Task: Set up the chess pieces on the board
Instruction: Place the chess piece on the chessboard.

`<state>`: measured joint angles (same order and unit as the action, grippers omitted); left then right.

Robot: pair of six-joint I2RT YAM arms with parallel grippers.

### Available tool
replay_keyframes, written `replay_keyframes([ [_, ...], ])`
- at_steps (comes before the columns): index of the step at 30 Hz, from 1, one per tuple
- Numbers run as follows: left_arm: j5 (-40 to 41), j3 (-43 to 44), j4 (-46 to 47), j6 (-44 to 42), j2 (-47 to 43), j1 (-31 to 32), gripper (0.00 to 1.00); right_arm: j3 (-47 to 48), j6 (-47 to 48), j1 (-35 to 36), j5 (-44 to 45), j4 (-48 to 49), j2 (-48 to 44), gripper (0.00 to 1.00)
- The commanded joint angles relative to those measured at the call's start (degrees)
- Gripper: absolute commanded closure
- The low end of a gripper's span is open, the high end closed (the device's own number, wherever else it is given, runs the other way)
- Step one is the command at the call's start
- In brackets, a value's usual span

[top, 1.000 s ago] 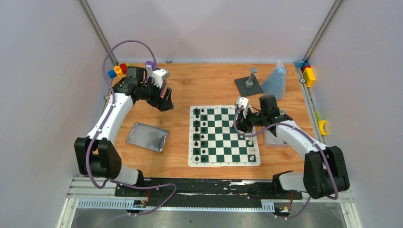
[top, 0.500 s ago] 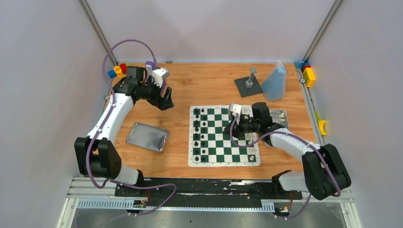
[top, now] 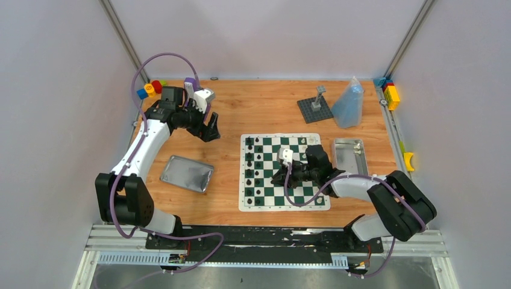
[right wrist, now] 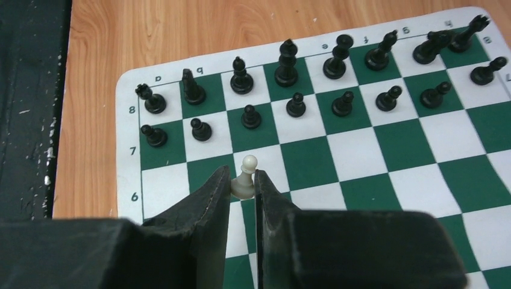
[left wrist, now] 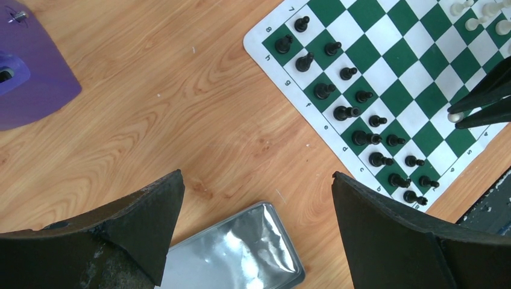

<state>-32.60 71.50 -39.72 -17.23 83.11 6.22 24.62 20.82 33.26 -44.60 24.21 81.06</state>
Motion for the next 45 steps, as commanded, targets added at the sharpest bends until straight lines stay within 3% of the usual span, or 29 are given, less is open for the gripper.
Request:
replay_keyframes([
  [1,0.2,-0.4,1.8,-0.3,-0.7,-0.3,0.00,0.2,-2.2,1.1,2.9,9.2,0.5,0.98],
  [7,0.3,-0.3,1.7,-0.2,-0.3,-0.3,0.00,2.8,-6.0,2.5,5.9,7.9,5.8,0.93],
  [22,1.0,-1.5,2.5,-0.3,-1.3,-0.4,0.00,4.1,-6.6,3.2,13.0,6.7,7.5,0.82],
  [37,1.8,-1.8,2.5,-0.7,-1.4,-0.3,0.00,3.1,-7.8,3.2,14.5,6.3,5.4,0.67],
  [45,2.2,-1.7,2.3,-0.9,-1.6,-0.4,0.00,3.8,-8.3,1.5,14.7,4.3,3.7,0.67],
])
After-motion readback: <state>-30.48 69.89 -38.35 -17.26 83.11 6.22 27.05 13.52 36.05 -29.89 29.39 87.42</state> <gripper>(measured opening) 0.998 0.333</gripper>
